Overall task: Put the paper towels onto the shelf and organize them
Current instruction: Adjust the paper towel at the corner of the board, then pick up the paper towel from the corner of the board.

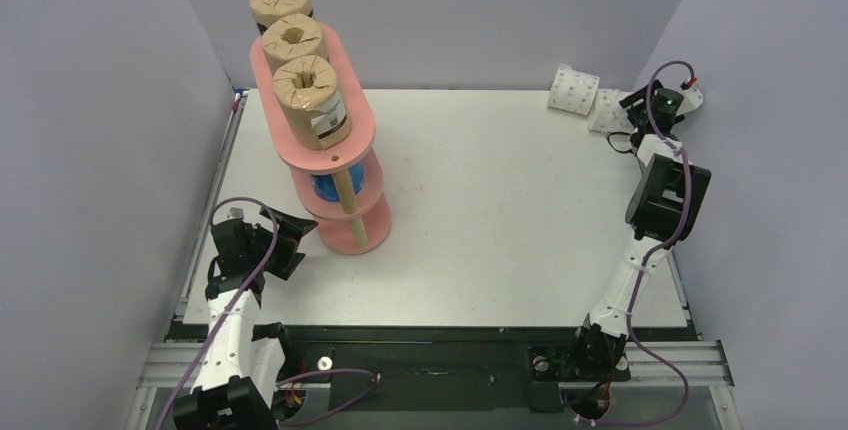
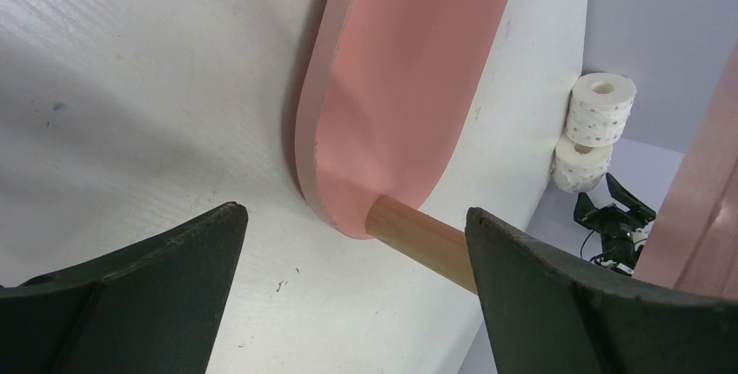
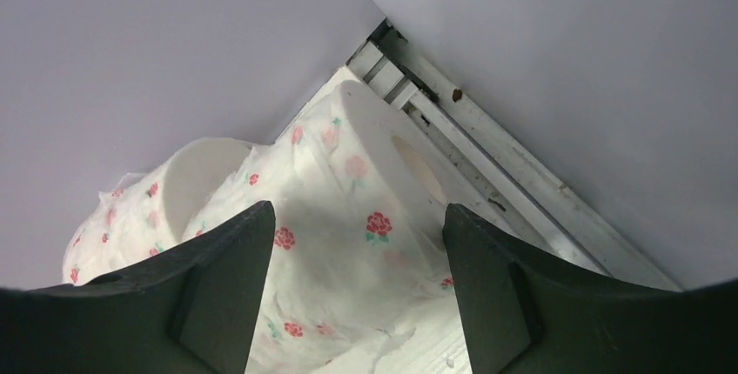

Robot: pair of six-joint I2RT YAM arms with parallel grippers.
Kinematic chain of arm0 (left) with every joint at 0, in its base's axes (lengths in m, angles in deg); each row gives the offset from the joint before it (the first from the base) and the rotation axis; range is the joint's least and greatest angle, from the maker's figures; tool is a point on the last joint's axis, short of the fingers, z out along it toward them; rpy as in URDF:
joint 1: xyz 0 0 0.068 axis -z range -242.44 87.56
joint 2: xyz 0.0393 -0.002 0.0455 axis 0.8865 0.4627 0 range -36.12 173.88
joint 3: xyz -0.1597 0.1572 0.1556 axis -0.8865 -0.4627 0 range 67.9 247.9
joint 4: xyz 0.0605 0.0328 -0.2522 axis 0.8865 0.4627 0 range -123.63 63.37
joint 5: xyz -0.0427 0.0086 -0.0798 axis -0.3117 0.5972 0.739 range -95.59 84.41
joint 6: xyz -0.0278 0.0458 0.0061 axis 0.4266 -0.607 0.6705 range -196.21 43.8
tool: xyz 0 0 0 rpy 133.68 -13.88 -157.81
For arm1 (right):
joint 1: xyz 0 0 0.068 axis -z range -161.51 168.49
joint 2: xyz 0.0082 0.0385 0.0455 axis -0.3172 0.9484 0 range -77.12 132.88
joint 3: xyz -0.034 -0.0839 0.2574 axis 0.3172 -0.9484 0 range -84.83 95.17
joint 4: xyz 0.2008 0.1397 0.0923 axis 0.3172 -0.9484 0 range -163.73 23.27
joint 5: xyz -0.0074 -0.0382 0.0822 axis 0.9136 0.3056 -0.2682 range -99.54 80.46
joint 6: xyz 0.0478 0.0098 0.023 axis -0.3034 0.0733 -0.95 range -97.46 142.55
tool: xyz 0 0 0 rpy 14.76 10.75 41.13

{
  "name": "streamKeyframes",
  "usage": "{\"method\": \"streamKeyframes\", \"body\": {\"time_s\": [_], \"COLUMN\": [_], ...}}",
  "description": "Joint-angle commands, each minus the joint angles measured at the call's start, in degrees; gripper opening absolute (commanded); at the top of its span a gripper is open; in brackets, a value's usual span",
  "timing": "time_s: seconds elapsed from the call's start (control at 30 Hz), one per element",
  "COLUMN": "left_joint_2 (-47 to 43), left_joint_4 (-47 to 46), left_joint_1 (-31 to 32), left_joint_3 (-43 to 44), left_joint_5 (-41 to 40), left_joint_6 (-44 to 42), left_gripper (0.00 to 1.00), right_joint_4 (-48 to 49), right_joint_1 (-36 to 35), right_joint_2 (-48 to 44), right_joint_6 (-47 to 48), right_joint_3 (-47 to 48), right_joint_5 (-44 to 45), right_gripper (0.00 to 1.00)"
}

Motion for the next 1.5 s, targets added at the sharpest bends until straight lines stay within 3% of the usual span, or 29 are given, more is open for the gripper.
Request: {"method": "streamKeyframes", "body": {"time_s": [0.0, 0.33, 0.53, 0.73, 1.1, 1.47], "left_joint_2": [-0.27, -1.34, -1.50, -0.72, 0.21, 0.45], "left_joint_4": [-3.90, -5.60, -5.93, -7.43, -7.77, -8.17], "left_joint_1": [0.30, 3.83, 5.11, 5.20, 5.11, 5.27], "left_joint_3": [1.58, 0.30, 0.71, 0.41, 0.40, 0.74], "left_joint_5": [0.95, 0.73, 0.19, -0.01, -0.23, 0.18], "left_joint_6": [0.28, 2.53, 2.40, 3.01, 3.11, 3.12], "left_gripper": [0.96, 0.96, 0.96, 0.97, 0.96, 0.96], "right_joint_4": [5.48, 13.71, 9.60, 7.21, 10.35, 14.49], "right_joint_1": [-1.90, -6.72, -5.54, -4.41, -4.44, -4.03], "right_joint_2": [-4.17, -15.86, -19.69, -17.08, -9.57, -9.26], "right_joint_6": [-2.55, -5.78, -3.37, -2.65, -6.88, -10.63], "right_joint_3": [-4.99, -23.42, -23.42, -19.81, -14.73, -18.58], "right_joint_5": [-3.94, -1.21, 1.66, 0.17, -7.05, -8.34], "right_gripper": [0.66, 0.64, 0.68, 0.71, 0.74, 0.82]}}
